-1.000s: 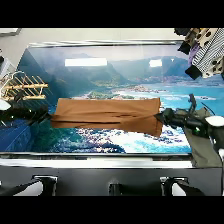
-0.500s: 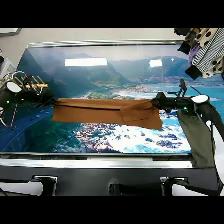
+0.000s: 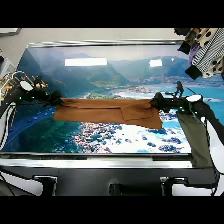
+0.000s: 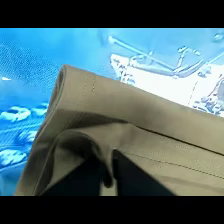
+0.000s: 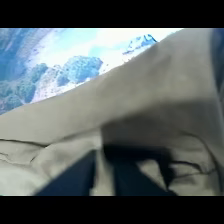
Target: Fold the clothes and pants, and hang the long-sleeved shirts on hangers.
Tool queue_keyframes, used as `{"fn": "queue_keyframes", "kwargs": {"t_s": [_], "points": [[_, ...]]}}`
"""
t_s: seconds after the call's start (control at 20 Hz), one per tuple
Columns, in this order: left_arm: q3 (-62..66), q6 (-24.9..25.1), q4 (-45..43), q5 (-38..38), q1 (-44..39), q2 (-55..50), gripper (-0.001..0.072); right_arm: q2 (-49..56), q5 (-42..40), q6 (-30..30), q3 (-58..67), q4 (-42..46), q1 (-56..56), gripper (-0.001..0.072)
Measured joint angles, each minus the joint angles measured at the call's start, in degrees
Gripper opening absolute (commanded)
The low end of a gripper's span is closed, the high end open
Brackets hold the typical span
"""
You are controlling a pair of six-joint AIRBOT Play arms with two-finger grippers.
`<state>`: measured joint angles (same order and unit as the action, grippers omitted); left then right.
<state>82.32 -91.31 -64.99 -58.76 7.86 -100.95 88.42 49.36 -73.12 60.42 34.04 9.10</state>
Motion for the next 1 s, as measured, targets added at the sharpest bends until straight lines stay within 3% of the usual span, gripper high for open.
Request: {"fn": "queue_keyframes", "kwargs": {"t_s": [0.05,0.1,0.2,0.25,0.3,0.35,0.45,0.7,1.0], "points": [[0.3,0.0,0.0,0.2,-0.2,-0.3,0.0347,0.2,0.1,0.0,0.1,-0.4,0.1,0.0356],[0.7,0.0,0.0,0.2,-0.3,-0.4,0.0347,0.3,0.8,-0.2,0.3,-0.8,0.3,0.0372],[2.7,0.0,-0.8,-0.5,-0.2,-0.3,0.0348,-0.1,3.8,-0.2,1.7,-0.9,1.6,0.0486],[4.1,0.0,-1.9,-1.6,-0.1,0.0,0.0440,-0.5,5.5,-0.2,2.8,-0.6,2.9,0.0550],[5.7,0.0,-3.1,-2.4,0.0,0.5,0.0607,-0.9,7.3,-0.2,3.8,0.3,4.3,0.0555],[7.4,0.0,-4.7,-3.8,0.1,1.2,0.0658,-1.1,9.3,-0.2,4.7,1.9,6.1,0.0609],[10.4,0.0,-7.8,-6.5,0.1,2.9,0.0669,-1.0,12.8,-0.2,5.7,5.1,9.5,0.0658],[14.3,-0.1,-12.1,-12.5,0.1,7.9,0.0670,3.1,19.4,2.3,6.6,9.2,14.1,0.0659],[15.1,-0.2,-13.4,-16.7,0.1,10.7,0.0670,8.7,20.0,5.8,6.8,8.6,12.9,0.0658]]}}
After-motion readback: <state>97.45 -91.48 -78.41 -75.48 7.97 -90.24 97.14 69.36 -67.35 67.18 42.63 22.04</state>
